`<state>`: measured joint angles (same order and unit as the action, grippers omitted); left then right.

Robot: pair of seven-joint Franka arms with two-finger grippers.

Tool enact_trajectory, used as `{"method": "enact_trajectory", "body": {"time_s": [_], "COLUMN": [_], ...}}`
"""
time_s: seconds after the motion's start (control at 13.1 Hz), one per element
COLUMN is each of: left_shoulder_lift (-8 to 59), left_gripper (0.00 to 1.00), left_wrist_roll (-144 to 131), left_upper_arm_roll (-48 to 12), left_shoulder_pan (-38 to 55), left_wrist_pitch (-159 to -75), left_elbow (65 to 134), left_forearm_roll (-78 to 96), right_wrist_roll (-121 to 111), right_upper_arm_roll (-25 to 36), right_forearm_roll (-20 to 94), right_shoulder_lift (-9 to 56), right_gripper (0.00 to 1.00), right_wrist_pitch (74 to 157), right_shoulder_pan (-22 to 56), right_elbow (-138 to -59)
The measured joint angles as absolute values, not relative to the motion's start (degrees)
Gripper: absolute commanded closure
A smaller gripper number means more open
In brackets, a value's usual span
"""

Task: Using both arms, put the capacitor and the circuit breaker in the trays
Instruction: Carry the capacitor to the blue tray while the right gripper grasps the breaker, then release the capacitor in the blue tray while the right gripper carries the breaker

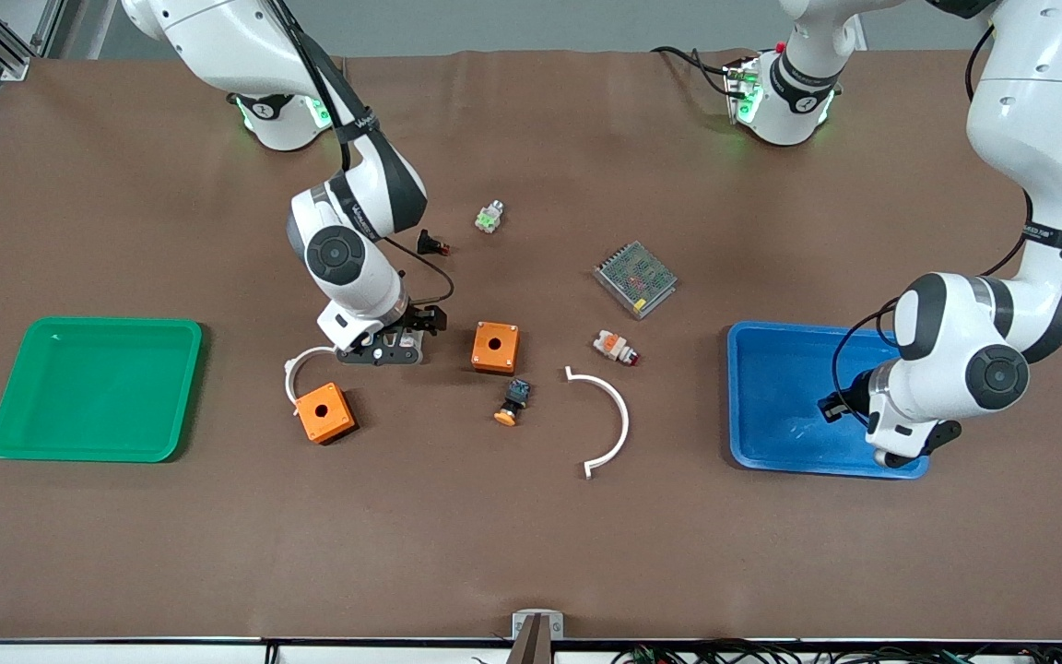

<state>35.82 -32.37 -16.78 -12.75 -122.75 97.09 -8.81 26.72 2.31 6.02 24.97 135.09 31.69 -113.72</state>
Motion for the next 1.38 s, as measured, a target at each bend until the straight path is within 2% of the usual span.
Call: {"method": "enact_trajectory", "body": {"time_s": [0.15,0.31,0.46,0.69,0.76,0.92,0.99,1.38], "left_shoulder_lift": [36.5,36.8,37.2,37.7,37.8,37.9,37.9,37.6], "left_gripper": [0.89,0.79,0.70,0.52,0.44,0.17,0.00,0.00], "left_wrist_roll": [-32.4,-32.4,-32.4,-32.4,-32.4,-32.4,-32.4,-32.4], "left_upper_arm_roll": [-16.8,-16.9,-16.9,-16.9,-16.9,-16.9,-16.9,-17.1], "left_shoulder_pan": [-12.9,-12.9,-12.9,-12.9,-12.9,-12.9,-12.9,-12.8], "left_wrist_pitch": [-122.8,-122.9,-122.9,-122.9,-122.9,-122.9,-122.9,-123.0], "left_elbow": [97.0,97.0,96.8,96.6,96.5,96.3,96.2,93.5], "left_forearm_roll": [-8.8,-8.8,-8.8,-8.8,-8.8,-8.8,-8.8,-8.8], "right_wrist_roll": [26.7,26.6,26.6,26.6,26.6,26.6,26.6,26.6], "right_upper_arm_roll": [2.5,2.5,2.5,2.5,2.4,2.3,2.3,2.4], "right_forearm_roll": [5.9,5.8,5.7,5.7,5.7,5.7,5.7,5.7], "right_shoulder_lift": [25.7,26.2,26.4,26.8,26.8,26.9,26.9,25.9], "right_gripper": [0.02,0.13,0.28,0.57,0.67,0.78,0.82,0.87], "right_wrist_pitch": [135.9,136.5,136.8,136.8,136.8,136.8,136.7,132.8], "right_shoulder_pan": [31.3,30.9,30.8,30.8,30.9,31.0,31.1,31.0], "right_elbow": [-113.7,-113.7,-113.7,-113.7,-113.7,-113.7,-113.7,-112.5]}}
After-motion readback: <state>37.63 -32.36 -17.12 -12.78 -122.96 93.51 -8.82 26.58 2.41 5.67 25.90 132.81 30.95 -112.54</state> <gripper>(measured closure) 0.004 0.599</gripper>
